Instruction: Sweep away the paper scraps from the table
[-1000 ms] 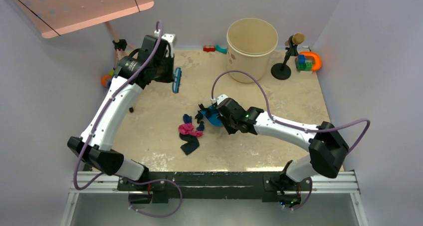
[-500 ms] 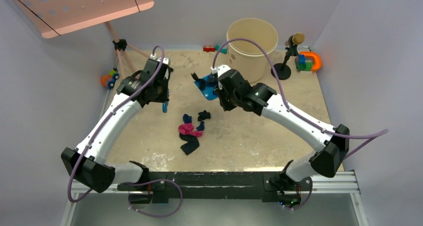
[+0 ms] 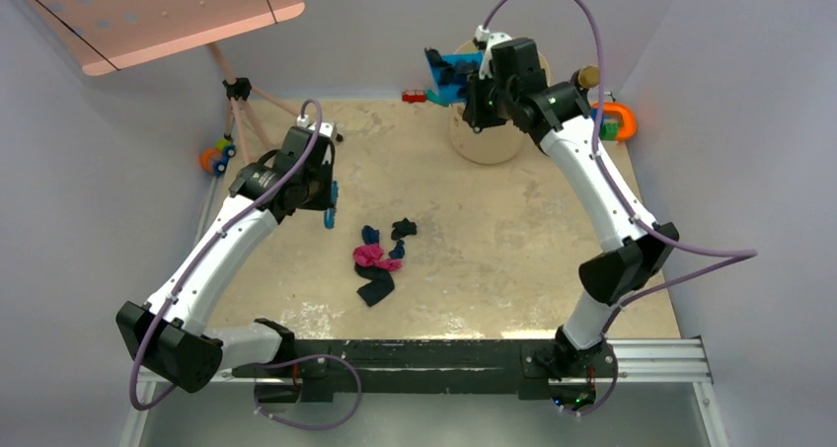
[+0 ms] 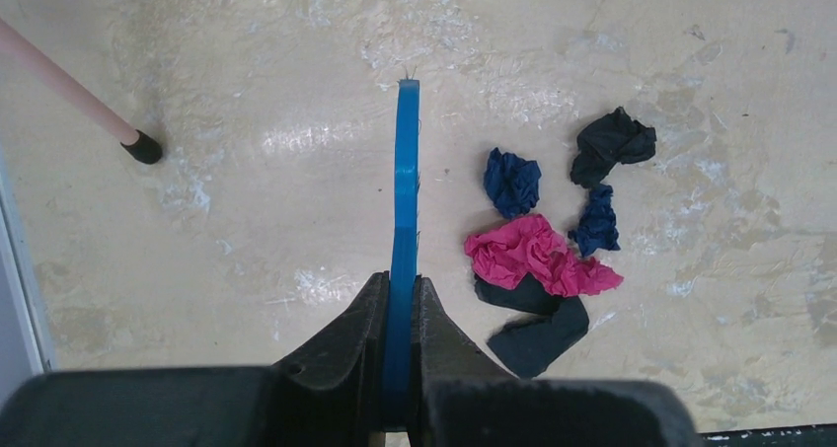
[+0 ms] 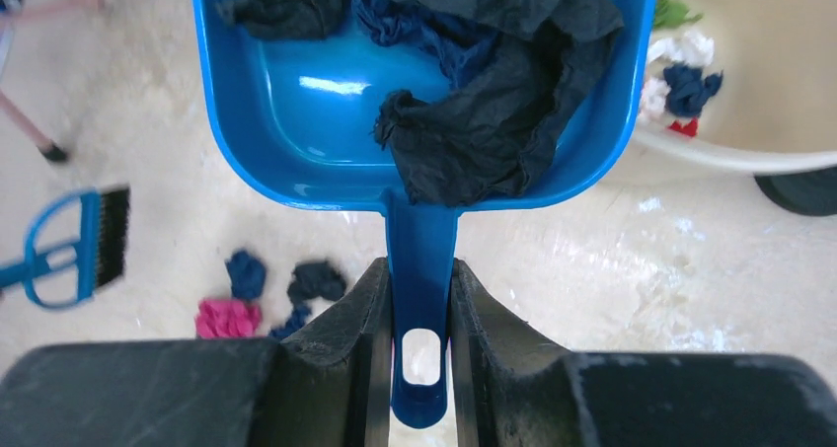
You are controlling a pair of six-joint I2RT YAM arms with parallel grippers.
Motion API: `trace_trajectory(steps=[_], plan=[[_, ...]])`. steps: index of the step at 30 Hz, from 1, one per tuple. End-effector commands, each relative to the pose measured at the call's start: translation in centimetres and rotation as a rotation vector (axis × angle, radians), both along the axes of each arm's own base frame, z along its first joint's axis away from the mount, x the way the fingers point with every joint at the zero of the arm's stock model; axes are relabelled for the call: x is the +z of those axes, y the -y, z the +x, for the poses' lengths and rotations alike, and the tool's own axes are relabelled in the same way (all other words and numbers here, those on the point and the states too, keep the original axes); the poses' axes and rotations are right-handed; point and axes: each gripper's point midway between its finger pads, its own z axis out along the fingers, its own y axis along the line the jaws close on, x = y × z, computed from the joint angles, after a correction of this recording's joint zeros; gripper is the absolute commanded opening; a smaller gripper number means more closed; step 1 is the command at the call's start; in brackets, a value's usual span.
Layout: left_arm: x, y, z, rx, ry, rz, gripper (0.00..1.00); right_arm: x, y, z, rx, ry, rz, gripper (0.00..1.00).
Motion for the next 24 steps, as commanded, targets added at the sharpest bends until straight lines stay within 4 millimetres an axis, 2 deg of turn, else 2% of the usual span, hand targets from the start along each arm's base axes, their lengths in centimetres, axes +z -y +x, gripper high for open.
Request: trace_trajectory(steps=[1,5,8,9,10,14,18,24], plan=[[0.3,1.0,0.7,-0.012,0.034,-0.056,0.00,2.6,1.5,3.5,-0.048,-0.005,0.161,0.00],[-0.1,1.5,0.5,-0.038,0.024,-0.078,0.00,2.9,1.9,6.8,-0.077,-0.037,0.423,0.00],[-0.2,2.0,0.5,-0.053,0.018,-0.095,0.00,4.3,1.3,8.2,-0.041,-0.045,0.709,0.00],[-0.2,2.1,0.5,-0.057,0.017,-0.100,0.00,3.7,1.5,8.3,-0.042,-0.066,0.752,0.00],[-0.3,2.2,0.4,-0.060,0.014,-0.103,0.00,4.2,1.5,8.7,-0.046,-0.066,0.820,0.00],[-0.4,2.5,0.4,-0.071,0.010,-0.118,0.00,4.9,1.7,9.0,-0.056,-0.081,0.987,0.00],[-0.4,2.8,0.3,-0.083,0.007,-0.130,0.00,5.3,2.6,8.7,-0.074,-0.080,1.164,0.00],[-0.4,3.0,0.3,-0.095,0.005,-0.138,0.00,7.2,3.0,8.3,-0.047,-0.055,1.221,0.00]])
